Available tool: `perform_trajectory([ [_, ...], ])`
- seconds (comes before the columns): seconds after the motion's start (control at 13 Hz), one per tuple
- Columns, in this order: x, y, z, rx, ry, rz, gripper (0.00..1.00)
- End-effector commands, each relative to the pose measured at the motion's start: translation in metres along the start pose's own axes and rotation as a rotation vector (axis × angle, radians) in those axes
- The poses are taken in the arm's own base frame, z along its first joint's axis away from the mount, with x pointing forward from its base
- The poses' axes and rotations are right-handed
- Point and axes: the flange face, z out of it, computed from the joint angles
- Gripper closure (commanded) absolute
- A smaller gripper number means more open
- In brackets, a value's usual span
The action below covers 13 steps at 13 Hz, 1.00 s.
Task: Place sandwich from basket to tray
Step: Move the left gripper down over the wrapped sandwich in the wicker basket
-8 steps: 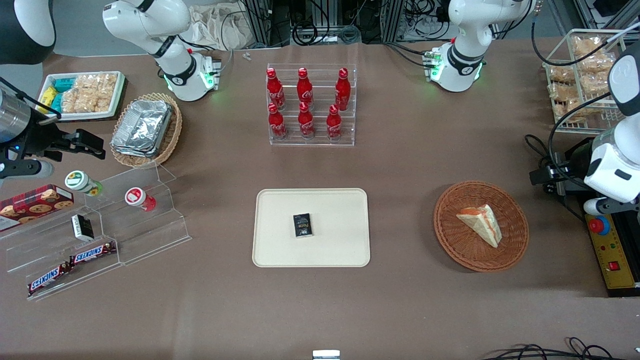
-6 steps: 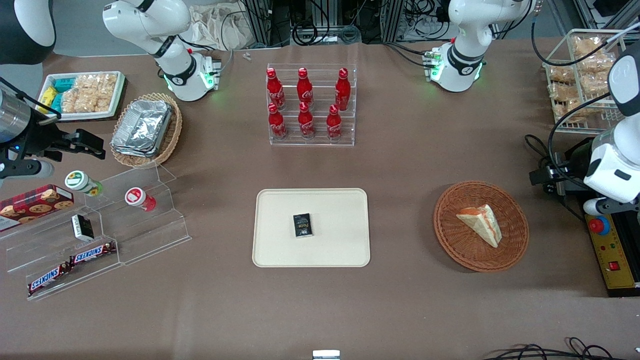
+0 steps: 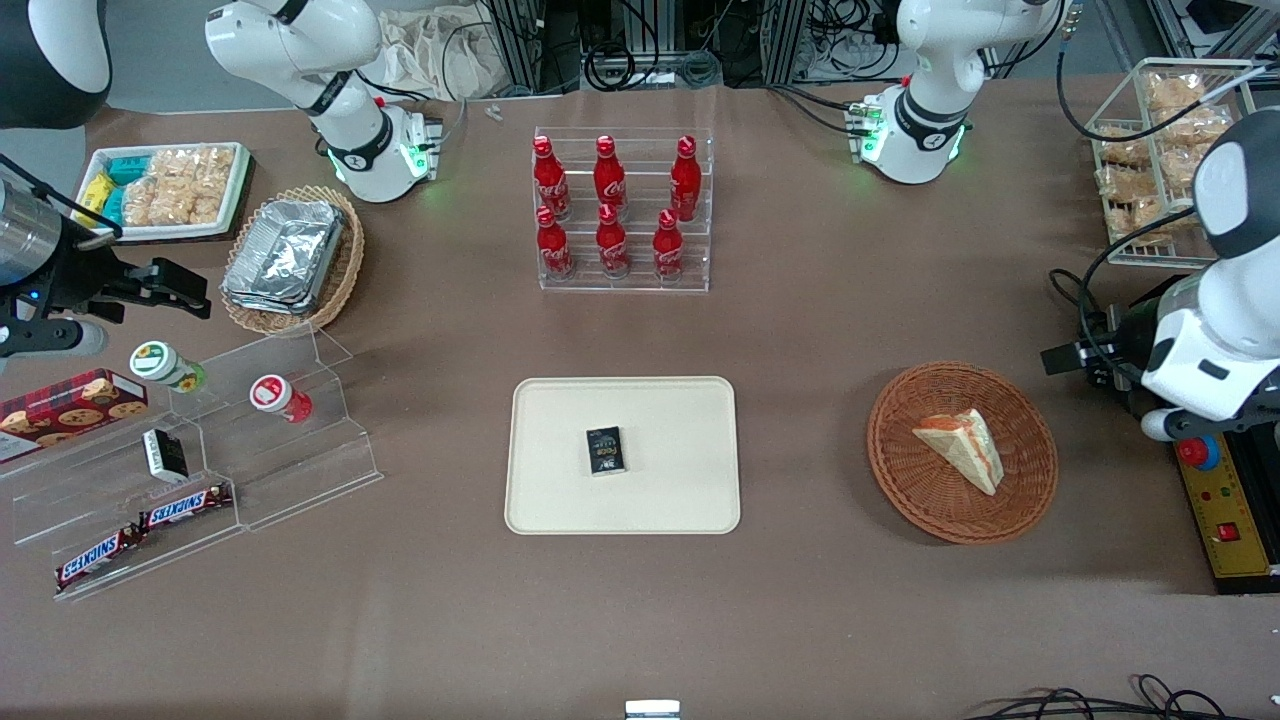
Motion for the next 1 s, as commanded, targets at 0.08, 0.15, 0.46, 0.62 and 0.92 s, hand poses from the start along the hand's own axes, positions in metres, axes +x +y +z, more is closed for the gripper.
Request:
perform_trajectory([
  [0.08, 0.008, 0.015, 0.055, -0.035, 0.059, -0.317, 0.0],
  [0.15, 0.007, 0.03, 0.073, -0.055, 0.089, -0.369, 0.0],
  [0.46, 0.027, 0.041, 0.13, -0.089, 0.098, -0.418, 0.0],
  [0.62, 0.03, 0.041, 0.155, -0.094, 0.093, -0.422, 0.0],
  [0.92, 0.023, 0.035, 0.187, -0.091, 0.081, -0.428, 0.0],
])
